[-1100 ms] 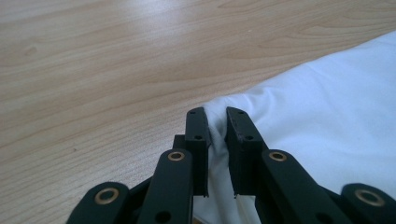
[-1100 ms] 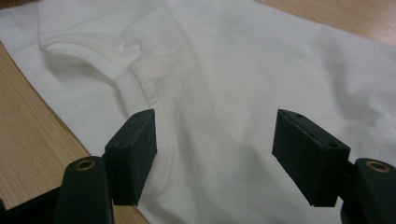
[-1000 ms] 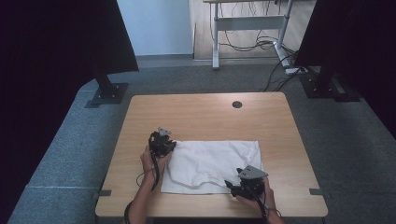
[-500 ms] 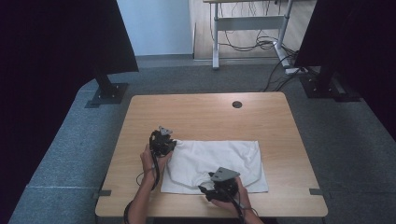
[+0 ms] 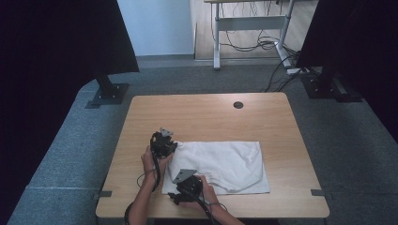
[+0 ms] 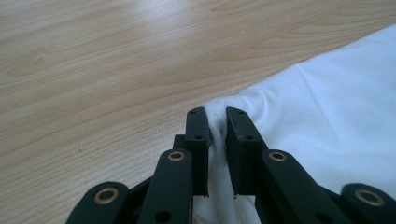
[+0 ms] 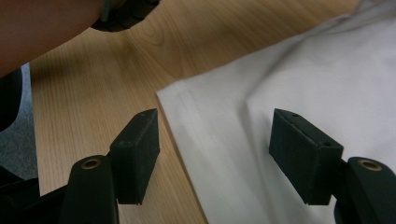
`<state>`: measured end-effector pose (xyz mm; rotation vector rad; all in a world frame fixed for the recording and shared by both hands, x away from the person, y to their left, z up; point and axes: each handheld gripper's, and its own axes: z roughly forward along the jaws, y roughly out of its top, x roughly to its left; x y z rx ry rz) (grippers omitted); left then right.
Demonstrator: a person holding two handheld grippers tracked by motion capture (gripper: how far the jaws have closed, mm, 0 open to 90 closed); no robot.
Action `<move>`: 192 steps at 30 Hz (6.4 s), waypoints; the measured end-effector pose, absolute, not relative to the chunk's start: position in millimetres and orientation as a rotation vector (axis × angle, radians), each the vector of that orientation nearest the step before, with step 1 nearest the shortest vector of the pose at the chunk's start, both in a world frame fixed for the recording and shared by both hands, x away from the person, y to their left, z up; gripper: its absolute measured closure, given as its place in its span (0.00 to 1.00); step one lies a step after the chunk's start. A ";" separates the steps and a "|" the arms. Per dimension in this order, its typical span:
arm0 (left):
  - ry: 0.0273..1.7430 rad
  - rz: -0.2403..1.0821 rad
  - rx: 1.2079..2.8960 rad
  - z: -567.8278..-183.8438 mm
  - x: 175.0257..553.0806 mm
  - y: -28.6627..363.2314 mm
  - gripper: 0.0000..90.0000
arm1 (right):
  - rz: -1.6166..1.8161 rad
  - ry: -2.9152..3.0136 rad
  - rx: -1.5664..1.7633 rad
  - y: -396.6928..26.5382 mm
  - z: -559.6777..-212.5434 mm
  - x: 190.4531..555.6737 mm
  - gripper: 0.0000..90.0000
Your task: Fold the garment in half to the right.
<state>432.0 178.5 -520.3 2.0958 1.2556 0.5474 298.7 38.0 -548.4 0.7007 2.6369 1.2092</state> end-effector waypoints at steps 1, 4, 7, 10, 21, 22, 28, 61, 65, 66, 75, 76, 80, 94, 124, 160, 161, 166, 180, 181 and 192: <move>1.256 0.548 2.097 -520.5 432.1 178.5 0.88 | 1.203 2.641 0.698 42.0 -548.4 298.3 0.36; 1.258 0.545 2.096 -521.0 432.3 178.8 0.88 | 1.174 2.648 0.675 54.0 -547.0 297.0 0.36; 1.258 0.543 2.097 -521.2 432.3 179.3 0.88 | 1.135 2.654 0.677 64.9 -548.5 297.2 0.35; 1.260 0.543 2.097 -522.0 432.4 179.5 0.88 | 1.104 2.639 0.699 71.1 -549.5 296.9 0.35; 1.272 0.535 2.096 -523.1 431.1 179.1 0.88 | 1.079 2.564 0.785 68.4 -546.9 298.8 0.89; 1.272 0.532 2.097 -522.8 430.7 179.1 0.88 | 1.093 2.558 0.790 65.6 -547.0 298.3 0.92; 1.274 0.532 2.108 -520.3 427.9 175.5 0.88 | 1.191 2.491 0.843 52.5 -545.8 290.6 0.96; 1.248 0.511 2.203 -475.4 419.5 181.0 0.89 | 1.359 2.446 0.905 65.9 -519.1 297.1 0.96; 1.242 0.509 2.200 -474.7 418.8 180.2 0.89 | 1.373 2.431 0.910 62.9 -518.7 296.2 0.96; 1.243 0.506 2.196 -474.8 418.5 180.2 0.89 | 1.374 2.431 0.915 62.0 -518.7 295.9 0.96; 1.243 0.469 2.148 -473.4 416.8 188.1 0.89 | 1.380 2.425 0.916 62.0 -517.2 293.0 0.96; 1.245 0.463 2.136 -471.2 416.2 191.4 0.90 | 1.388 2.427 0.908 64.5 -515.5 293.4 0.96; 1.254 0.455 2.063 -456.3 411.3 209.7 0.90 | 1.479 2.414 0.860 77.4 -498.8 298.7 0.96; 1.247 0.447 2.072 -451.0 411.5 208.5 0.90 | 1.511 2.379 0.870 63.2 -491.7 301.4 0.96; 0.929 0.339 2.314 -453.1 419.4 -0.3 0.92 | 1.397 2.244 1.125 -123.0 -493.6 276.7 0.95; 0.932 0.390 2.067 -470.9 393.8 57.0 0.53 | 1.283 2.321 1.282 -146.7 -545.7 279.3 0.95; 0.926 0.387 2.084 -476.2 386.0 61.2 0.53 | 1.286 2.319 1.282 -147.0 -545.6 279.3 0.95; 0.907 0.389 2.196 -508.8 357.0 72.7 0.52 | 1.297 2.317 1.275 -146.8 -544.7 279.3 0.95; 0.920 0.427 2.216 -538.9 348.3 69.6 0.54 | 1.312 2.307 1.292 -157.4 -546.2 272.6 0.94; 0.920 0.425 2.213 -539.2 348.6 70.1 0.54 | 1.314 2.304 1.293 -158.5 -545.8 272.0 0.94; 0.922 0.423 2.202 -540.4 348.6 71.7 0.51 | 1.301 2.341 1.284 -165.9 -548.0 264.2 0.94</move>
